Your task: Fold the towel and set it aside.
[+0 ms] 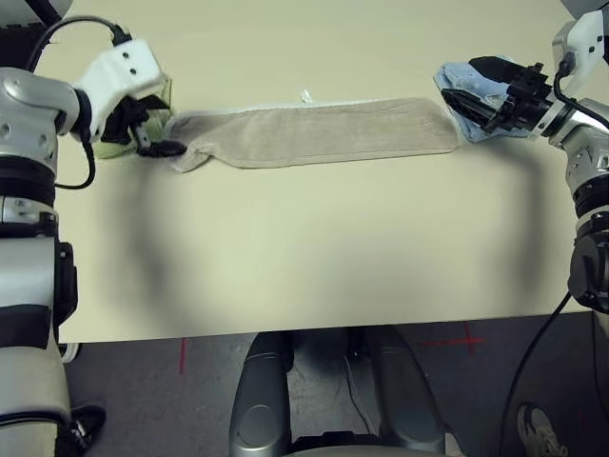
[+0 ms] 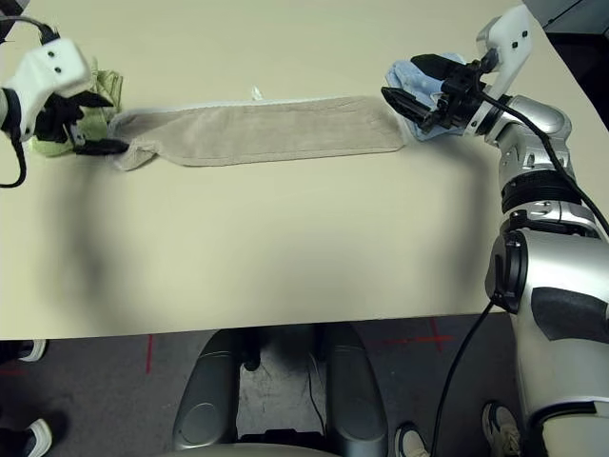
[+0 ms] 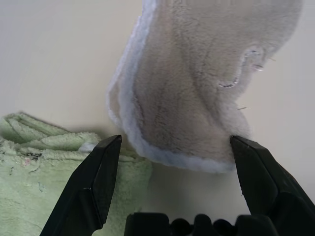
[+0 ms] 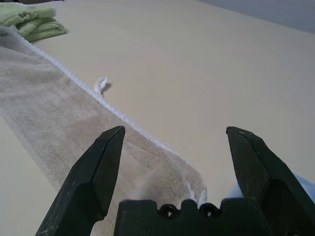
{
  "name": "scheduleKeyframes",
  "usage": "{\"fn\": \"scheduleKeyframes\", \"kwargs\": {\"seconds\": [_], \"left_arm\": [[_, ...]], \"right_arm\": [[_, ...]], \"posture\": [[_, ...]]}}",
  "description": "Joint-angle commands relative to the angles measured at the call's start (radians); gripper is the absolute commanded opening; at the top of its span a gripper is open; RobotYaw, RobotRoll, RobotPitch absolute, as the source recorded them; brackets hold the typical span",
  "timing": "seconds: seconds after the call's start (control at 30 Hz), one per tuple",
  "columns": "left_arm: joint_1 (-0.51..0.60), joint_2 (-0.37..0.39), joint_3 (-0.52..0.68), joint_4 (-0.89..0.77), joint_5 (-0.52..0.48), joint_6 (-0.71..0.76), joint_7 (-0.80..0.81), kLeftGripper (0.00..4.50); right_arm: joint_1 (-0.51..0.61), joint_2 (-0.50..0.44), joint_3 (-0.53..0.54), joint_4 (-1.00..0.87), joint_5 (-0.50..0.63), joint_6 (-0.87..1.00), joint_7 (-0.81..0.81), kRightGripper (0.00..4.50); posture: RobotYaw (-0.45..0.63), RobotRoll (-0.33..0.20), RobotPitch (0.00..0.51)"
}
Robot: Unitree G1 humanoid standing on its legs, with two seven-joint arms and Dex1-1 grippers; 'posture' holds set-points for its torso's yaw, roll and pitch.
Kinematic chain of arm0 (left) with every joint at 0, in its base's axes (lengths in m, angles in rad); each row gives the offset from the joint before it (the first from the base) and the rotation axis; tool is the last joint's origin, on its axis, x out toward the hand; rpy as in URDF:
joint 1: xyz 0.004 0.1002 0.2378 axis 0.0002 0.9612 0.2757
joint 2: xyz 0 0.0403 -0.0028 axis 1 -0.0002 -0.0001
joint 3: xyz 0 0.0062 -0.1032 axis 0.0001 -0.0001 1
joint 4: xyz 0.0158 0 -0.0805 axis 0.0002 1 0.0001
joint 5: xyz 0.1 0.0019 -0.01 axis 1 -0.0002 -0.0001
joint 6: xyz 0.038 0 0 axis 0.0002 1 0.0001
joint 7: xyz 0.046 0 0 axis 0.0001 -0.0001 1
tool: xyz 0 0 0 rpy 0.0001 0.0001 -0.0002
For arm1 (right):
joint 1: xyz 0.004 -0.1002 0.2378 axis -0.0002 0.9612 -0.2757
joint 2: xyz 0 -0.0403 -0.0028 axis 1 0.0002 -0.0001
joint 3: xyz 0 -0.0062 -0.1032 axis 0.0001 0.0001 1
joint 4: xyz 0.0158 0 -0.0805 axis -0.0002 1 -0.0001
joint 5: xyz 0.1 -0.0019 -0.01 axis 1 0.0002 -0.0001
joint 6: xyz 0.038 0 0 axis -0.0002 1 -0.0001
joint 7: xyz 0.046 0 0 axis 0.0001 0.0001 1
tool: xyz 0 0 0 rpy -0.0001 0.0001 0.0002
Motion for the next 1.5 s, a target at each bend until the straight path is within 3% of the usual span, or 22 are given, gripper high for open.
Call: {"fn": "scheduleKeyframes", "kwargs": {"seconds": [0.03, 0.43, 0.8, 0.9, 1.23, 1.5], "left_arm": [[0.050, 0.020, 0.015, -0.074, -0.034, 0.060, -0.037, 4.49], [0.194, 0.017, 0.040, -0.270, -0.104, 0.170, -0.031, 4.49], [0.236, 0.049, 0.000, -0.211, -0.047, 0.078, 0.007, 4.49], [0.221, 0.037, 0.008, -0.191, -0.048, 0.071, 0.035, 3.88], [0.194, 0.023, 0.007, -0.169, -0.061, 0.067, 0.045, 0.06], [0.172, 0.059, -0.029, -0.136, -0.023, 0.022, -0.011, 0.02]], "right_arm": [[0.017, -0.010, 0.004, -0.016, -0.001, 0.006, 0.004, 4.45], [0.030, -0.006, 0.012, -0.023, -0.007, 0.005, 0.002, 4.45], [0.041, -0.006, 0.015, -0.038, -0.005, 0.008, 0.007, 4.45], [0.044, -0.006, 0.016, -0.041, -0.006, 0.008, 0.007, 4.50], [0.051, -0.004, 0.022, -0.048, -0.007, 0.007, 0.006, 4.50], [0.051, 0.000, 0.023, -0.047, -0.005, 0.005, 0.001, 4.50]], "posture": [[0.01, 0.000, 0.300], [0.01, 0.000, 0.300], [0.01, 0.000, 0.305], [0.00, 0.000, 0.299], [0.00, 0.000, 0.294], [0.00, 0.000, 0.295]]}}
